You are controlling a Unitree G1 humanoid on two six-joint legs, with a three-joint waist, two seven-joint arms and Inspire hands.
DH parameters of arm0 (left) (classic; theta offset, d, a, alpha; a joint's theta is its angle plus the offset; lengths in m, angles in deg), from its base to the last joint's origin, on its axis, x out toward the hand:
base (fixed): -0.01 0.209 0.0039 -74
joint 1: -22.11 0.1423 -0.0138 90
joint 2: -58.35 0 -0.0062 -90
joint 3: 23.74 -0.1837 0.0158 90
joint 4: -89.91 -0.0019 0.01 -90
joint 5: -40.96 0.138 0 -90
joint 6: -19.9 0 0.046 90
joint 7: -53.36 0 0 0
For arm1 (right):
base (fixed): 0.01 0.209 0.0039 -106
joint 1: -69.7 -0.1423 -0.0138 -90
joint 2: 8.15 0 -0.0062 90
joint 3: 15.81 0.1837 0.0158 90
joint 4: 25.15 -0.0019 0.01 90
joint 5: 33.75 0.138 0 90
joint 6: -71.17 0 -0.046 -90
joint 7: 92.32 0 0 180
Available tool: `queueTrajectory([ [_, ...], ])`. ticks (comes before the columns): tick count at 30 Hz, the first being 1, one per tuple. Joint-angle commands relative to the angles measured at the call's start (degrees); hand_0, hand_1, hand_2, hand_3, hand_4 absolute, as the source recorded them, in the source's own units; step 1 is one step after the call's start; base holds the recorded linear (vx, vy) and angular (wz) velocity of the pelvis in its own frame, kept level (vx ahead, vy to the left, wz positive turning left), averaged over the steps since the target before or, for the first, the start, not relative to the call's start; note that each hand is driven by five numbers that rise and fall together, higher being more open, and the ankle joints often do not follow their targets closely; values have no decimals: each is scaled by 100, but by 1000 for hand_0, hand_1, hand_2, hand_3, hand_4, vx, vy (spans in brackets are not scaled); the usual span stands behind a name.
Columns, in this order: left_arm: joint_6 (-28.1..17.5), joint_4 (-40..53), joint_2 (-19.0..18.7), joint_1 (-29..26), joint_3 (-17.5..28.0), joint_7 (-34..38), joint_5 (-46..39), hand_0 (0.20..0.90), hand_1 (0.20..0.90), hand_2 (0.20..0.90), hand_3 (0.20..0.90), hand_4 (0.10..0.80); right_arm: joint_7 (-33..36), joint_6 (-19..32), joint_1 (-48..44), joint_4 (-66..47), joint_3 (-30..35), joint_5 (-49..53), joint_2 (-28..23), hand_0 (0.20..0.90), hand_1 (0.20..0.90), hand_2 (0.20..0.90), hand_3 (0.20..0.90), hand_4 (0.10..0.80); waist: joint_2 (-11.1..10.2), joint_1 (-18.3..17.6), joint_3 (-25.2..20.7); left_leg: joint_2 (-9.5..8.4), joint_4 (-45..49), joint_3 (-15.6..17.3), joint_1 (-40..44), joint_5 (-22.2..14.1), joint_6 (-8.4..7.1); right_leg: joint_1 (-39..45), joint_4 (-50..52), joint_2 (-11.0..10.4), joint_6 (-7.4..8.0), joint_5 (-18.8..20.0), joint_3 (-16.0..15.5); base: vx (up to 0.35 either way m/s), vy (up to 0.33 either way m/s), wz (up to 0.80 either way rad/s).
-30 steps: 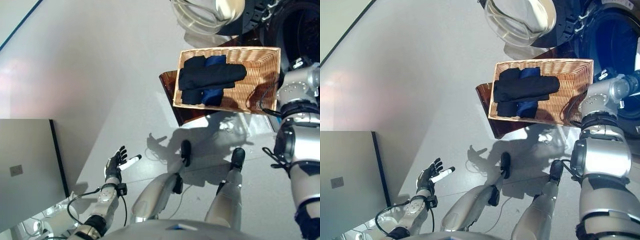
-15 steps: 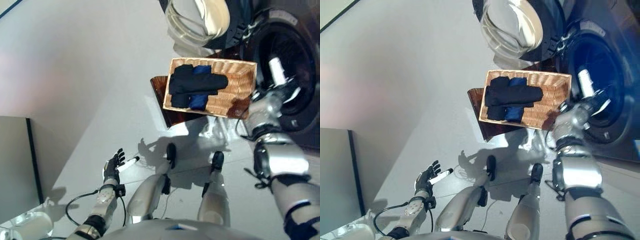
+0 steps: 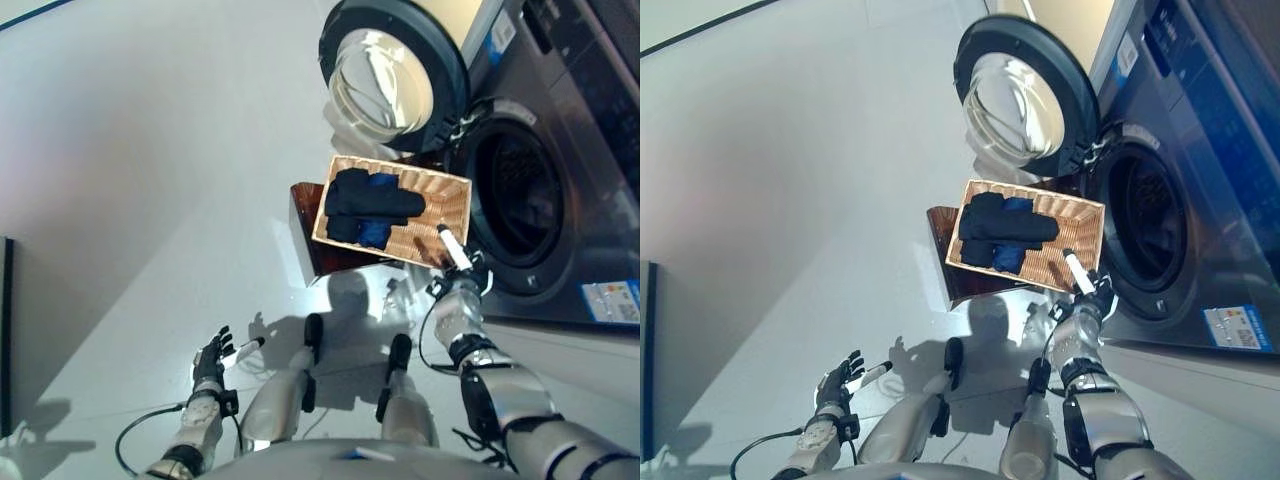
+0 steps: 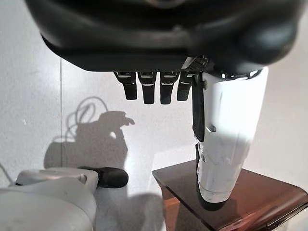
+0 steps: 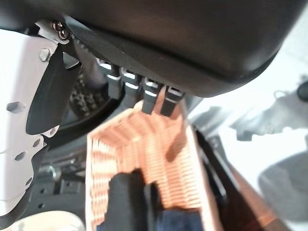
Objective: Pick up the clothes and place them into the washing machine
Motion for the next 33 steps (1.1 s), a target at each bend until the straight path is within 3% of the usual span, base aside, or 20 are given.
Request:
queueTrajectory([
  [1, -176, -347, -173, -31, 181, 135, 225, 900, 900, 900, 900, 800, -40, 144, 356, 23, -241, -600, -131, 900, 900, 900, 900, 800, -122, 69, -291, 1, 303, 66, 115, -450, -370, 314, 137, -94, -58, -185, -43, 100, 32, 3],
  [2, -163, -359, -217, -33, 257, 155, 392, 900, 900, 900, 900, 800, 23, -105, 635, 323, -457, -1302, -155, 900, 900, 900, 900, 800, -210, 76, -351, -31, 367, 50, 198, -533, -328, 426, 119, -126, -23, -155, -40, 79, 29, 4],
  [7, -75, -383, -296, 21, 397, 155, 709, 900, 900, 900, 900, 800, 87, -514, 1158, 624, -890, -2695, -185, 900, 900, 900, 900, 800, -320, 69, -485, -121, 522, 37, 410, -737, -212, 571, 300, -216, 37, -159, 56, 81, 64, -3],
  [10, -16, -354, -324, 110, 430, 114, 870, 900, 900, 900, 900, 800, 71, -669, 1587, 683, -1081, -3416, -238, 900, 900, 900, 900, 800, -286, -20, -519, -168, 482, 25, 736, -798, -74, 513, 1104, -258, 68, -110, 168, 94, 132, -4],
  [13, 37, -393, -379, 97, 453, 128, 1011, 900, 900, 900, 900, 800, 75, -746, 1730, 797, -1128, -3706, -248, 900, 900, 900, 900, 800, -149, -217, -399, -103, 380, -29, 1063, -759, 11, 148, 2037, -10, 3, -105, 429, 82, 102, 0],
  [14, 53, -376, -399, 76, 453, 149, 1043, 900, 900, 900, 900, 800, 112, -777, 1855, 918, -1072, -3726, -263, 900, 900, 900, 900, 800, -125, -302, -406, -94, 350, -90, 1215, -766, -21, 121, 1789, 237, -86, -390, 545, 125, 19, -13],
  [17, 64, -458, -405, 16, 463, 168, 1091, 900, 900, 900, 900, 800, 105, -802, 1900, 1001, -1077, -3775, -250, 900, 900, 900, 900, 800, -164, -347, -424, -79, 232, -145, 1393, -775, -72, 168, 1279, 322, -95, -387, 546, 144, -74, 7],
  [19, 74, -479, -432, -84, 481, 178, 1086, 900, 900, 900, 900, 800, 106, -833, 1930, 1055, -1075, -3831, -284, 900, 900, 900, 900, 800, -260, -412, -481, -84, 177, -200, 1541, -848, -149, 145, 456, 267, -16, -73, 534, 197, -160, 22],
  [22, 80, -518, -404, -153, 520, 195, 964, 900, 900, 900, 900, 800, 75, -835, 1946, 1045, -1088, -3763, -253, 900, 900, 900, 900, 800, -374, -460, -582, -5, 182, -269, 1715, -941, -226, 275, 318, 326, 6, 27, 904, 195, -191, 43],
  [28, 208, -680, -187, -98, 486, 102, 867, 900, 900, 900, 900, 800, 7, -857, 1990, 1042, -1225, -3907, -273, 900, 900, 900, 900, 800, -485, -450, -904, 314, 392, -401, 1887, -1122, -411, 700, 395, 560, -181, -277, 666, 190, -216, 23],
  [31, 215, -656, -173, -121, 444, 90, 839, 900, 900, 900, 900, 800, 68, -862, 1935, 860, -1533, -4231, -293, 900, 900, 900, 900, 800, -528, -433, -884, 415, 1035, -426, 1701, -1084, -540, 904, 427, 689, -323, -458, 565, 122, -200, 17],
  [33, 206, -600, -189, -196, 406, 88, 774, 900, 900, 900, 900, 800, 125, -832, 1888, 796, -1618, -4296, -314, 900, 900, 900, 900, 800, -615, -388, -678, 379, 2236, -459, 1127, -670, -626, 1117, 403, 707, -446, -478, 493, -4, -190, 52],
])
